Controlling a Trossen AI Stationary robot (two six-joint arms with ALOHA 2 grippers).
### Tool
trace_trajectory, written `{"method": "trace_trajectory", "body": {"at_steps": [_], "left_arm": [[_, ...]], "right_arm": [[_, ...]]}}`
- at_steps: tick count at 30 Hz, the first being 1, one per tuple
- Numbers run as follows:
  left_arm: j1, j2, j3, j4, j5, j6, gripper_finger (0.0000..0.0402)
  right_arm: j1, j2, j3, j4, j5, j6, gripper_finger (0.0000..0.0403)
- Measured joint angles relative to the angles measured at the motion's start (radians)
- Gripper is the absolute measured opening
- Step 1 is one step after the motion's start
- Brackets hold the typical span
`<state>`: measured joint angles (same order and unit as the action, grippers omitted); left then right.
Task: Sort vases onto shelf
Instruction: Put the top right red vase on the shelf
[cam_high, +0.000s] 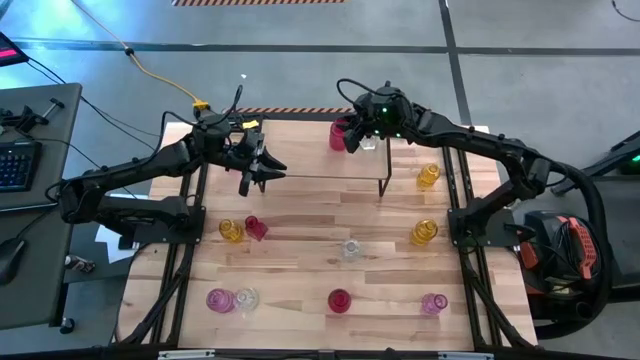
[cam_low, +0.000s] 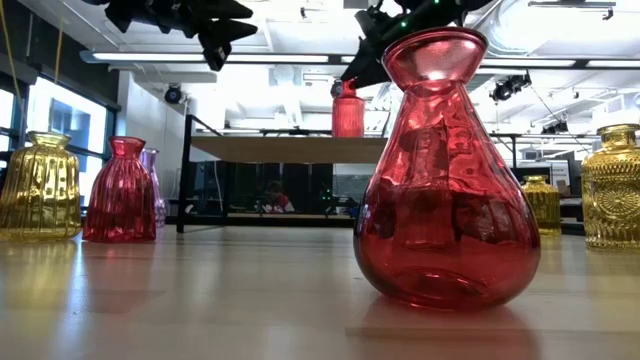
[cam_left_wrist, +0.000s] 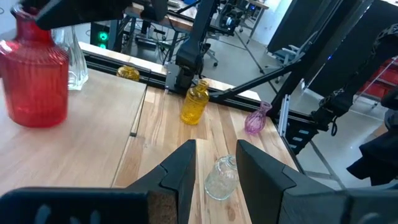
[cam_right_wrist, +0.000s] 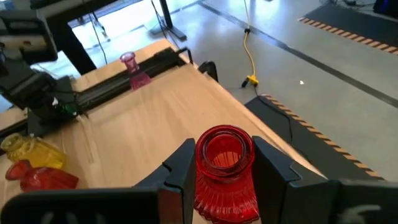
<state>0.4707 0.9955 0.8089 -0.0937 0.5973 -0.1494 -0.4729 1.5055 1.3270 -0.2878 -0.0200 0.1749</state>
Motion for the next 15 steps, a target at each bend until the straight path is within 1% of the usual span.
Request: {"method": "trace_trajectory", "body": {"at_steps": [4, 15], "left_arm": [[0.000, 0.000, 0.000, 0.000, 0.000, 0.013, 0.0107], [0.000, 0.000, 0.000, 0.000, 0.000, 0.013, 0.0107]], "right_arm": [[0.000, 0.000, 0.000, -0.025, 0.015, -0.004, 0.0092], [-0.001, 0.000, 0.000, -0.026, 0.018, -0.027, 0.0097]]}}
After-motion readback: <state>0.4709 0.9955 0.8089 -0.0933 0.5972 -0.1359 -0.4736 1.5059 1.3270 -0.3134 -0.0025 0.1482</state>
